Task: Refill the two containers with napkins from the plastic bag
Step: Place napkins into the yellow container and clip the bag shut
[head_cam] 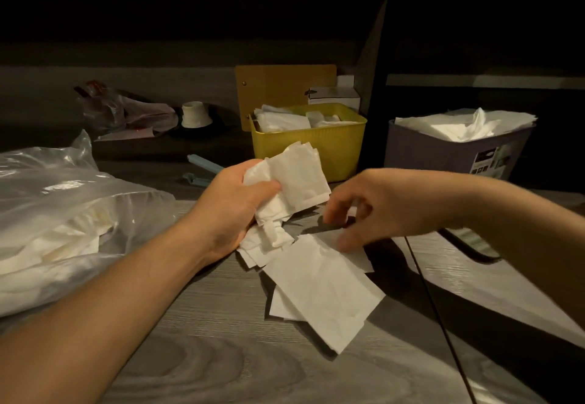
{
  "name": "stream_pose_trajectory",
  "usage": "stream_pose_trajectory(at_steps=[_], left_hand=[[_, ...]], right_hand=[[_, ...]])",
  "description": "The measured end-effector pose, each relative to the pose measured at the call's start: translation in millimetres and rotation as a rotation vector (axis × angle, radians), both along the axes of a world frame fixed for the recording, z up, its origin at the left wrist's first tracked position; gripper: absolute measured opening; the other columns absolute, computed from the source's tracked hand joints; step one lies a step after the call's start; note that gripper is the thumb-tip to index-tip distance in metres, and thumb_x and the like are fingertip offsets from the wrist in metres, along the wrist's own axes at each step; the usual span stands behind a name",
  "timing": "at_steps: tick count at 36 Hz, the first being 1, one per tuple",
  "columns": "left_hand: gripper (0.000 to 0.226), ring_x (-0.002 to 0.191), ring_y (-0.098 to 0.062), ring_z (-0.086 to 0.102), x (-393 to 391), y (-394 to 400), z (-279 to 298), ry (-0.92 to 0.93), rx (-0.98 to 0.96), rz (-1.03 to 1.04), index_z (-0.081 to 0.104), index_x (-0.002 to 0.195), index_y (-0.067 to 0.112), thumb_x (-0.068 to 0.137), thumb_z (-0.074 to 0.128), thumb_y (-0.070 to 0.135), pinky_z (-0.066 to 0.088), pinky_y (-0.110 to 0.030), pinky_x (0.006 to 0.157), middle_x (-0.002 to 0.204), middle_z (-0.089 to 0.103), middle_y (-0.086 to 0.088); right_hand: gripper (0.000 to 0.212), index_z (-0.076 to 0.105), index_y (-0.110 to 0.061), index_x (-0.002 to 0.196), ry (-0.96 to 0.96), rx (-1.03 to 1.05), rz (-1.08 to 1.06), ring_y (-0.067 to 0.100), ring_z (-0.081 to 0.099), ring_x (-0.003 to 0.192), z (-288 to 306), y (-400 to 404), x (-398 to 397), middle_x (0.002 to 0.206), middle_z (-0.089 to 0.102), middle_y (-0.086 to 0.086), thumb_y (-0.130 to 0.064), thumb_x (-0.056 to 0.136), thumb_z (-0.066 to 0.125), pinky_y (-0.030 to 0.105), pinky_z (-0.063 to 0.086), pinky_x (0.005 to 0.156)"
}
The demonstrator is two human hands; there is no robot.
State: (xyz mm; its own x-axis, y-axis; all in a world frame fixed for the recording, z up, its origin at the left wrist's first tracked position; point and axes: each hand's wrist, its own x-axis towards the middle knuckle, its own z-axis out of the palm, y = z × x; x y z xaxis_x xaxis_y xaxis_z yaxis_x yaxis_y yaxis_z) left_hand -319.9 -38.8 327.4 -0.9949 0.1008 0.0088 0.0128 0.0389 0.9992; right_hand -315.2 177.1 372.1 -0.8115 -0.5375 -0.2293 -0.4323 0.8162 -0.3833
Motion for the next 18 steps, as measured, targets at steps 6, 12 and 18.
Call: stream_pose_trajectory(at_steps=[6, 12, 18], left_hand=[[0.026, 0.104, -0.025, 0.072, 0, 1, -2, 0.003, -0.019, 0.022, 0.068, 0.112, 0.022, 0.099, 0.056, 0.003, 0.057, -0.048, 0.094, 0.109, 0.075, -0.007], [0.027, 0.106, -0.023, 0.071, 0, -1, -3, 0.02, -0.066, 0.026, 0.067, 0.12, 0.02, 0.099, 0.057, 0.006, 0.056, -0.05, 0.097, 0.112, 0.075, -0.005], [0.027, 0.103, -0.024, 0.073, 1, -1, -4, 0.038, -0.088, 0.0, 0.067, 0.12, 0.019, 0.099, 0.056, 0.006, 0.058, -0.05, 0.093, 0.11, 0.075, -0.006]], right_hand=[[0.074, 0.044, -0.058, 0.137, -0.09, 0.051, 0.294, -0.016, 0.046, 0.117, 6, 22, 6, 0.134, 0.039, -0.041, -0.006, 0.09, 0.068, 0.02, 0.052, 0.095], [0.03, 0.072, -0.038, 0.116, 0.136, -0.116, 0.337, -0.009, 0.051, 0.119, -20, 18, -1, 0.127, 0.057, -0.027, -0.023, 0.09, 0.072, 0.01, 0.043, 0.097], [0.014, 0.075, -0.018, 0.101, 0.12, -0.491, 0.066, 0.011, 0.069, 0.095, -31, 14, -5, 0.1, 0.073, -0.006, -0.025, 0.092, 0.066, 0.03, 0.057, 0.089]])
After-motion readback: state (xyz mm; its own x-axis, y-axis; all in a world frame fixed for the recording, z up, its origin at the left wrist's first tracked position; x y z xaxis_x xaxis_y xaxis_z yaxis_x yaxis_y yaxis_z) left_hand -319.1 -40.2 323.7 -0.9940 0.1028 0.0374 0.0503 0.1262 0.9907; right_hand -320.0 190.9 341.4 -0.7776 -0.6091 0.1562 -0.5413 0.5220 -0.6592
